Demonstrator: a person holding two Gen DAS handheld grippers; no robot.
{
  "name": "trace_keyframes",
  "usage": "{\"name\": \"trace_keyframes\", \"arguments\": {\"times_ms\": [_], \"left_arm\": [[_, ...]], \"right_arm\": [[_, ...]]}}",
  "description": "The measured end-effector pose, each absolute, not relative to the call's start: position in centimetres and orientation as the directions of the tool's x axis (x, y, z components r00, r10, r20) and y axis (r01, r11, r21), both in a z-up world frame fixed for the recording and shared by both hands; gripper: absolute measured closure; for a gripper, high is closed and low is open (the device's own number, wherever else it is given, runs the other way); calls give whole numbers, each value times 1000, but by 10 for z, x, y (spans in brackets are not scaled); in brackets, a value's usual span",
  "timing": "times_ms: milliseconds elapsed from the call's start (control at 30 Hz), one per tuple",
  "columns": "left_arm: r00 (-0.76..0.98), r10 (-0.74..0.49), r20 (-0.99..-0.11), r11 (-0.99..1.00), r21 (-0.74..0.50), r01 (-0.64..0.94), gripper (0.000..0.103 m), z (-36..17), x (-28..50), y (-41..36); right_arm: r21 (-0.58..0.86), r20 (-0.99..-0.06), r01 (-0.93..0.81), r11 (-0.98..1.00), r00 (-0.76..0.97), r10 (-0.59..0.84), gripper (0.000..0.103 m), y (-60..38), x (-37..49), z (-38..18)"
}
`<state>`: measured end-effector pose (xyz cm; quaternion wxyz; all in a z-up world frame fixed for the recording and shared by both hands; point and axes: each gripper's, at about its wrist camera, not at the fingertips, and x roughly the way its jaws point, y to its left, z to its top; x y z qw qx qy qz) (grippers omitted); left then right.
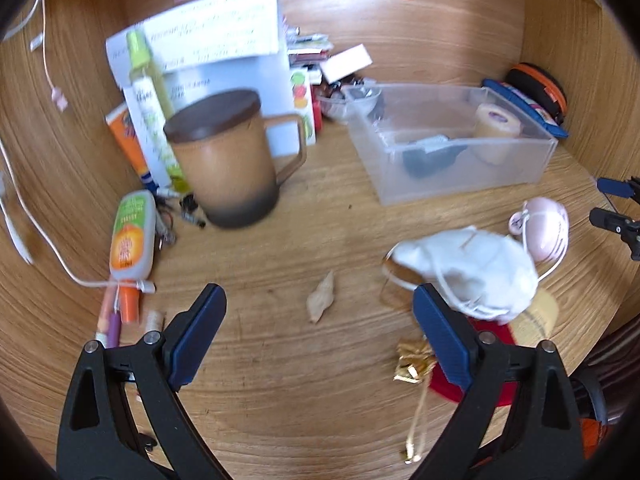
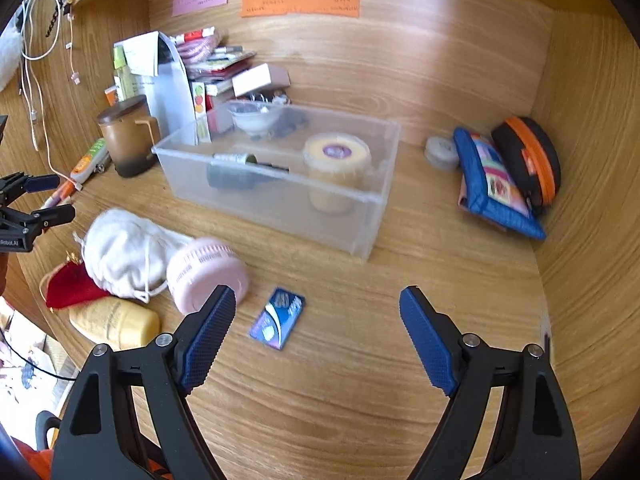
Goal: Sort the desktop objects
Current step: 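Withdraw both tools from the box toward the remaining desk items, then grasp the seashell with the left tool while the right tool grasps the blue Max card pack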
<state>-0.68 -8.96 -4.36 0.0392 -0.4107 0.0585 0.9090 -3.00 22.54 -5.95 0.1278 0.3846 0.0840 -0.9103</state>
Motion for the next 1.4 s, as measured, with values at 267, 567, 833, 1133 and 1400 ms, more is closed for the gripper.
{"name": "trace_keyframes", "arguments": {"times_ms": [267, 567, 833, 1133, 1400], "left_arm": [[-610, 36, -792, -993, 41, -112, 31, -71, -13, -105], [-591, 41, -806, -991, 42, -126, 43, -80, -26, -109], [-571, 85, -816, -989, 2, -150, 63, -91, -37, -105], [-576, 82, -813, -988, 10, -154, 67, -91, -44, -103], [-587, 77, -806, -987, 21, -159, 79, -92, -48, -100]], "right_arm": [[-28, -768, 338, -941, -609, -196, 24, 215, -35, -99], [4, -793, 347, -938, -571, -215, 51, 206, -50, -118], [-17, -782, 342, -939, -590, -200, 56, 204, -50, -118], [-9, -781, 347, -938, -589, -210, 61, 204, -54, -117], [-15, -774, 350, -937, -597, -210, 77, 204, -56, -117]]}}
